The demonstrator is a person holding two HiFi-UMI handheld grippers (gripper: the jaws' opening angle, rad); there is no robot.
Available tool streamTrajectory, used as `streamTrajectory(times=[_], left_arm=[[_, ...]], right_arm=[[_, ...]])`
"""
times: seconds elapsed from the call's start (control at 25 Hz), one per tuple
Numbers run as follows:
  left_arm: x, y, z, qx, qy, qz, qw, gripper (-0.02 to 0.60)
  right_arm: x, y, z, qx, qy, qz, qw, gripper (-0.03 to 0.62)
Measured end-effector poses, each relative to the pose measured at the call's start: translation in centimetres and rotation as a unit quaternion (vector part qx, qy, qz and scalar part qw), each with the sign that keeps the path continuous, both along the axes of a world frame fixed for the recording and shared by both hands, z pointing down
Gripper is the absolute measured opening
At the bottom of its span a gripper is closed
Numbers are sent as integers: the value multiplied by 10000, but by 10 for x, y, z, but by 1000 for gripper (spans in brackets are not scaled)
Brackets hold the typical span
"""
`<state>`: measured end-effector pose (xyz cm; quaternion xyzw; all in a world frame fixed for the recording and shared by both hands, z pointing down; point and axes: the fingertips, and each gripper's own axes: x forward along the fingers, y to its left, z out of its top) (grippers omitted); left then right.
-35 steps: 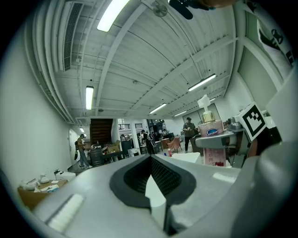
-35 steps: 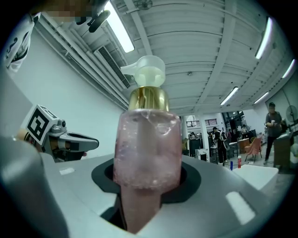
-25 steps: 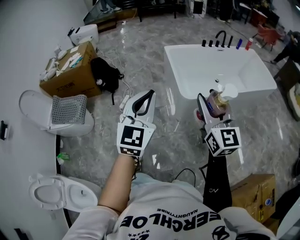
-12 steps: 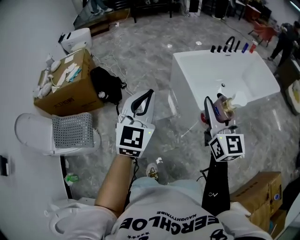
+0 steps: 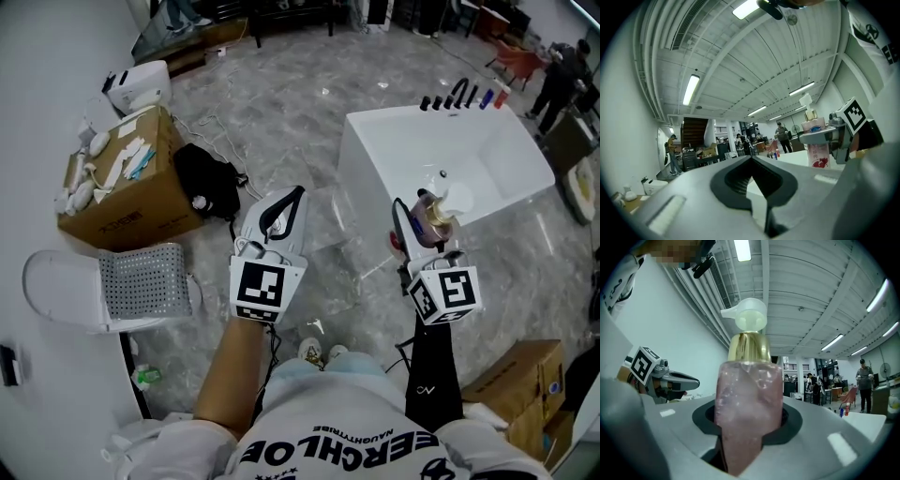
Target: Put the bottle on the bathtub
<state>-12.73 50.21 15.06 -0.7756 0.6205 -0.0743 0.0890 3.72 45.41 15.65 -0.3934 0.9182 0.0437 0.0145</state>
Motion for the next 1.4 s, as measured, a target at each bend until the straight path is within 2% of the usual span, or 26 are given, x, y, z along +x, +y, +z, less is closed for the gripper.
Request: streamTrajectory(times=[0.2,0.44,0.72,0.88,1.0,1.4], left_arm=[[-14,-8,2,119,71,139,9998,2],[-16,-24,1,195,411,360,9983,2],[-6,-78,15,66,205,505,9985,2],[11,-135,14,89,109,554,9984,0],[2,-186,22,143,47,540,9984,2],[-3,-393,22,-106,173,310,9993,0]], right_arm=[[-20,-10,0,41,6,-20,10000,212],[-19,-23,5,22,49,144,9999,212],[-16,-76,7,137,-27,197,9997,212],[-7,-132,5,199,-53,94,9997,212],[-17,-184,13,257,-49,109,9996,210],[-38,-396,1,156,3,-235,9996,210]])
